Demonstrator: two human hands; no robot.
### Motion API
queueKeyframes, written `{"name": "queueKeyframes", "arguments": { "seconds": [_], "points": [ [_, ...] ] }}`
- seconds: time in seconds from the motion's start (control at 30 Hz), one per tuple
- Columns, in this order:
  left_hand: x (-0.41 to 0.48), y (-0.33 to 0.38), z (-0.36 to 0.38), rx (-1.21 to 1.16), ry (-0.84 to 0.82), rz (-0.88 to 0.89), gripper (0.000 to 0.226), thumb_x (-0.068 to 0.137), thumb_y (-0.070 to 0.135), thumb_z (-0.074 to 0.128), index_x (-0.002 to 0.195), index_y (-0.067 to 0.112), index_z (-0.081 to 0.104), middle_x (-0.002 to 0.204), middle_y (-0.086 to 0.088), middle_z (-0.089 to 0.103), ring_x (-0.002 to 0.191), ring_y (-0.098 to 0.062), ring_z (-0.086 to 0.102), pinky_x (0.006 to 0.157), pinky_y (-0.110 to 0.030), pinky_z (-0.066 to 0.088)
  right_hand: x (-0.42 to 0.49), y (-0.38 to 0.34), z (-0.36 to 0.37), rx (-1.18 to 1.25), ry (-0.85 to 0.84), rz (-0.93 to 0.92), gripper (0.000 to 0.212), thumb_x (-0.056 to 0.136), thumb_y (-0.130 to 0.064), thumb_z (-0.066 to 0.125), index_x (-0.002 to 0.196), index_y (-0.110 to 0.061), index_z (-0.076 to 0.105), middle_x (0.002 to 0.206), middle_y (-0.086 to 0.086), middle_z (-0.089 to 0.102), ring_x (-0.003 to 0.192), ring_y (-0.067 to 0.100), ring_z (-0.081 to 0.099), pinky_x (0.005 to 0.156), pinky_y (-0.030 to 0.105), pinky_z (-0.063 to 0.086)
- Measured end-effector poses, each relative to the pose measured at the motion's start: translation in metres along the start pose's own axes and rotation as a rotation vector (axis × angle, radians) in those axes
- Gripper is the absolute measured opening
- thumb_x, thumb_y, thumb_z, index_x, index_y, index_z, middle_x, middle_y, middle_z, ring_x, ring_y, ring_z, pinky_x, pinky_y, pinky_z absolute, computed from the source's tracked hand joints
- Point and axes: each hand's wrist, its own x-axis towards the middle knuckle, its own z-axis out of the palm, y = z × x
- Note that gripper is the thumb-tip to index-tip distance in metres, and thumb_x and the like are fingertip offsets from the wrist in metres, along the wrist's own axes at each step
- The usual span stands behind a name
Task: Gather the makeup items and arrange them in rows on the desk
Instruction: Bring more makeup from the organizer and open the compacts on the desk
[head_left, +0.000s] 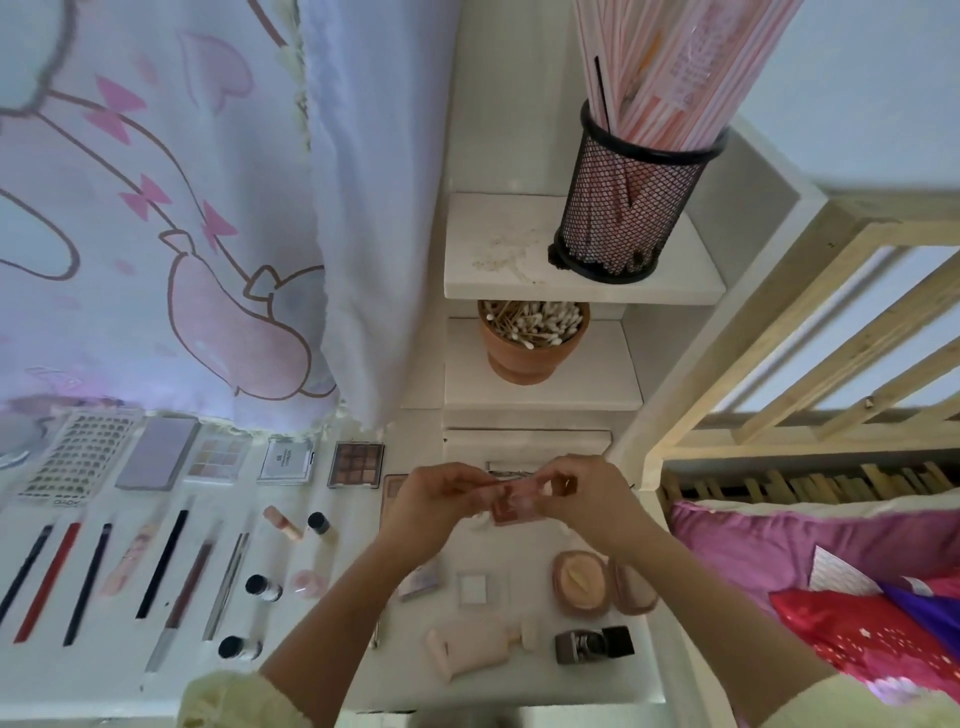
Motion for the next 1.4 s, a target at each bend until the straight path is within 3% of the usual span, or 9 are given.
{"name": "queueKeyframes", "arguments": {
  "seconds": [0.13,0.3,0.43,0.57,0.97,1.1,1.27,1.4],
  "points": [
    [-0.018,0.011,-0.007,-0.291,-0.012,-0.063,0.014,0.085,0.007,0.069,0.097,0.001,0.071,0.085,-0.014,0.074,0.075,-0.017,0.069,0.069,-0.021,0.056,-0.015,-0.008,-0.005,0.202,-0.025,-0.023,0.016,0.076,-0.022,0.081,0.085,-0.011,0.075,0.077,0.006,0.067,0.061,0.003,0.055,0.058,0.015,0.043],
    [-0.039,0.019,-0.01,-0.389,-0.048,-0.127,0.013,0.086,0.012,0.068,0.096,0.004,0.07,0.093,-0.018,0.073,0.082,-0.019,0.071,0.07,-0.022,0.056,-0.025,-0.019,0.0,0.412,0.013,-0.014,0.009,0.086,-0.013,0.071,0.093,-0.009,0.074,0.073,0.006,0.071,0.059,0.005,0.062,0.053,0.017,0.048],
    [-0.051,0.027,-0.007,-0.491,-0.063,-0.181,0.028,0.079,0.029,0.069,0.093,0.004,0.069,0.092,-0.019,0.073,0.081,-0.019,0.073,0.063,-0.02,0.056,-0.029,-0.024,0.002,0.705,0.018,0.118,0.006,0.087,-0.005,0.066,0.091,-0.005,0.07,0.067,0.006,0.069,0.056,0.012,0.064,0.054,0.02,0.052],
    [-0.058,0.035,-0.003,-0.58,-0.086,-0.236,0.039,0.086,0.037,0.063,0.099,0.0,0.068,0.096,-0.018,0.073,0.076,-0.019,0.073,0.062,-0.021,0.058,-0.032,-0.025,-0.002,0.938,-0.08,0.26,0.011,0.091,0.001,0.057,0.091,0.001,0.069,0.067,0.011,0.067,0.054,0.012,0.063,0.051,0.018,0.052],
    [-0.066,0.041,0.005,-0.581,-0.16,-0.245,0.051,0.088,0.041,0.06,0.119,0.0,0.061,0.105,-0.017,0.072,0.085,-0.02,0.073,0.065,-0.021,0.059,-0.037,-0.02,0.0,1.006,-0.091,0.31,0.013,0.09,-0.001,0.058,0.098,0.003,0.068,0.069,0.012,0.067,0.056,0.012,0.063,0.051,0.017,0.053],
    [-0.069,0.041,0.007,-0.516,-0.117,-0.181,0.043,0.079,0.032,0.07,0.107,0.002,0.058,0.1,-0.016,0.073,0.086,-0.024,0.073,0.061,-0.022,0.057,-0.037,-0.019,0.0,1.006,-0.06,0.3,0.011,0.089,-0.001,0.059,0.094,0.002,0.069,0.071,0.013,0.068,0.056,0.013,0.064,0.052,0.017,0.054],
    [-0.07,0.038,0.006,-0.303,-0.017,-0.029,0.025,0.081,0.013,0.074,0.095,-0.002,0.061,0.088,-0.017,0.074,0.08,-0.026,0.073,0.065,-0.026,0.057,-0.037,-0.017,0.004,1.014,-0.123,0.436,0.014,0.089,-0.001,0.059,0.098,0.006,0.068,0.068,0.012,0.067,0.051,0.011,0.061,0.047,0.017,0.051],
    [-0.072,0.037,0.003,-0.237,-0.024,-0.004,0.031,0.083,0.017,0.072,0.099,-0.006,0.06,0.088,-0.015,0.075,0.079,-0.027,0.073,0.066,-0.028,0.059,-0.038,-0.015,0.007,1.038,-0.155,0.444,0.018,0.089,0.0,0.059,0.103,0.008,0.066,0.068,0.012,0.066,0.052,0.011,0.06,0.046,0.018,0.05]
  ]
}}
